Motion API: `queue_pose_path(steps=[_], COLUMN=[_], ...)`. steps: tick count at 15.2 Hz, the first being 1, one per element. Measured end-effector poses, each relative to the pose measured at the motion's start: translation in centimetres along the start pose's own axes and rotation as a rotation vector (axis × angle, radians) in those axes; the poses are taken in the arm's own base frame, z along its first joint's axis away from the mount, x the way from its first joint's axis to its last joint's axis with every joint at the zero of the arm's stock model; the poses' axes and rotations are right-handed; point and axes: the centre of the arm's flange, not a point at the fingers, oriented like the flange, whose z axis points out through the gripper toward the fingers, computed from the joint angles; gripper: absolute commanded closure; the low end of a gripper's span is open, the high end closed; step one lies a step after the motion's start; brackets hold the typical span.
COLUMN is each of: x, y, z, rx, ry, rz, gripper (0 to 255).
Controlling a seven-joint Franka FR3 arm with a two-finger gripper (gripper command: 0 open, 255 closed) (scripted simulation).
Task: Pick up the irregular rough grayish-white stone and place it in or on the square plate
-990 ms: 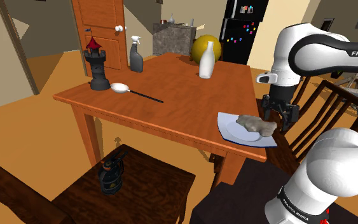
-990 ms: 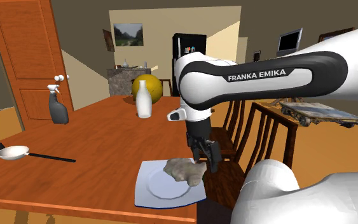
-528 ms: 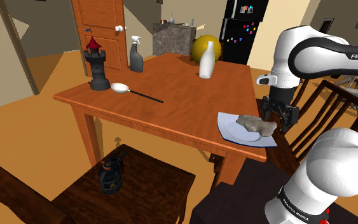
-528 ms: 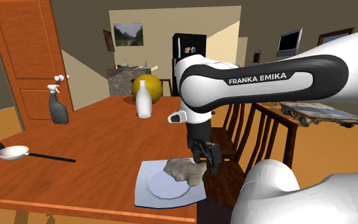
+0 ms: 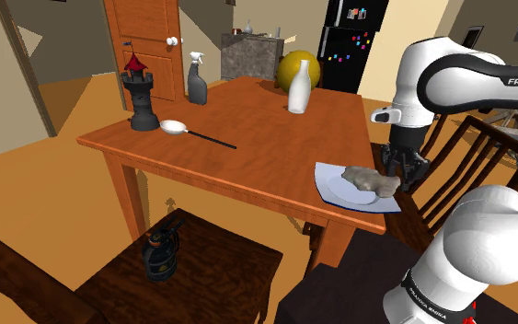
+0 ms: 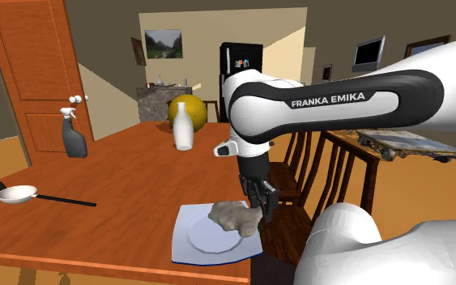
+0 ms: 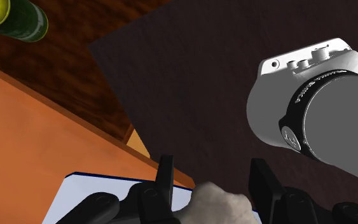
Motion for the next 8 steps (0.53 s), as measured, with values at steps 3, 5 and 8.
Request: queue_pose_path(steps=[3, 5, 8], x=[0.0, -0.1, -0.2], y=[0.0, 0.0, -0.3], z=[0.0, -0.6, -2.1], rx=[0.0, 0.0, 0.0], ry=[0.0, 0.0, 0.0], rz=[0.0, 0.0, 0.0], gripper=[255, 255, 255])
